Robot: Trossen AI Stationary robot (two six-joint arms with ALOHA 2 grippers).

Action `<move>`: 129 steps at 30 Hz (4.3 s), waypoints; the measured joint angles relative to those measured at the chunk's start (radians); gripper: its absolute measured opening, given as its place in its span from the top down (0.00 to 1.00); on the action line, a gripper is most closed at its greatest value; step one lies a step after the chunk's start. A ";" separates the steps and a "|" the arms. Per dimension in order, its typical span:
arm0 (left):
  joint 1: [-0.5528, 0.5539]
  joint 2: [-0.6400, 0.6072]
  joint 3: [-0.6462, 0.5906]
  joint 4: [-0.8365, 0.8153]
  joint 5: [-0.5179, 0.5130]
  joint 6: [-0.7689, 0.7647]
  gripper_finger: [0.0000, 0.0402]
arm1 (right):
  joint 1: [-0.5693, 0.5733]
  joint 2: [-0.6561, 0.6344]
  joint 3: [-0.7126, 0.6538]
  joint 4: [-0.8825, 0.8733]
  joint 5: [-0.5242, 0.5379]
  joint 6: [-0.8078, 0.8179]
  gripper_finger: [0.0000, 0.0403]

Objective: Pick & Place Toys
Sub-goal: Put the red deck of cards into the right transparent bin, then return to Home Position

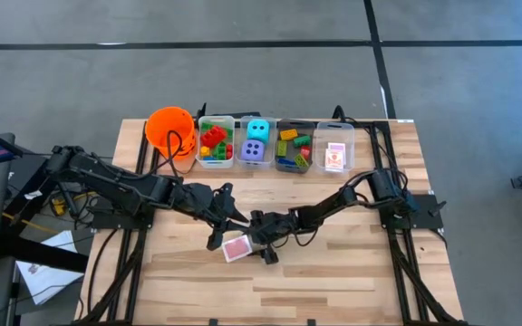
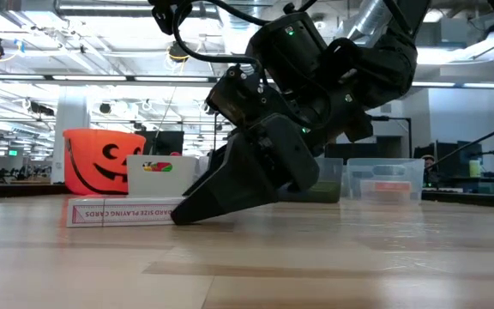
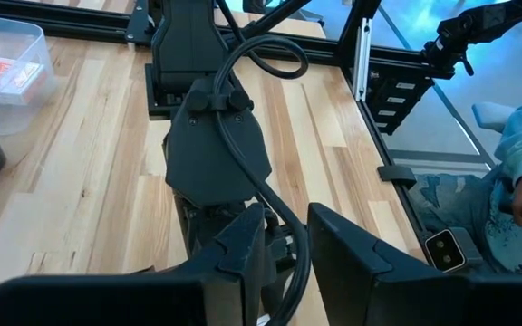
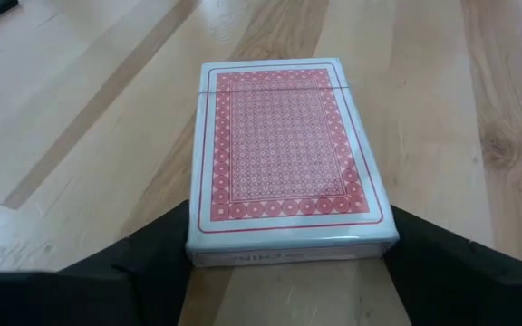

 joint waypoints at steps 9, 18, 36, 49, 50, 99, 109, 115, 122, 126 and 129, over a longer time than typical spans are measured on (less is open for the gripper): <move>0.000 -0.016 0.000 -0.007 0.001 0.003 0.80 | -0.024 -0.016 0.001 -0.028 -0.004 0.063 0.24; -0.003 -0.230 0.001 -0.154 -0.039 0.017 0.80 | -0.056 -0.155 -0.005 -0.230 0.031 0.101 0.25; -0.038 -0.690 -0.618 0.111 -0.017 0.161 0.80 | -0.142 -0.348 -0.001 -0.356 0.694 0.408 0.24; -0.038 -0.722 -0.954 0.655 -0.039 0.059 0.80 | -0.219 -0.360 -0.001 -1.089 1.096 1.158 0.24; -0.038 -0.722 -0.959 0.683 -0.041 0.060 0.80 | -0.226 -0.360 0.000 -1.140 1.108 1.208 0.24; -0.038 -0.716 -0.960 0.912 -0.161 0.061 0.80 | -0.060 -0.524 0.018 -1.603 1.208 1.247 0.01; -0.038 -0.716 -0.961 1.096 -0.378 0.025 0.80 | 0.378 -0.686 0.233 -1.599 1.195 0.839 0.03; -0.037 -0.716 -0.961 1.098 -0.431 0.004 0.80 | 0.605 -0.743 0.270 -1.722 1.283 0.847 0.03; -0.037 -0.716 -0.960 1.104 -0.442 -0.003 0.80 | 0.841 -0.882 0.164 -2.064 1.341 1.360 0.03; -0.037 -0.716 -0.960 1.100 -0.463 -0.004 0.80 | 0.935 -1.057 -0.069 -1.876 1.470 1.400 0.03; -0.037 -0.716 -0.960 1.091 -0.465 -0.014 0.80 | 0.951 -1.186 -0.279 -1.714 1.474 1.453 0.03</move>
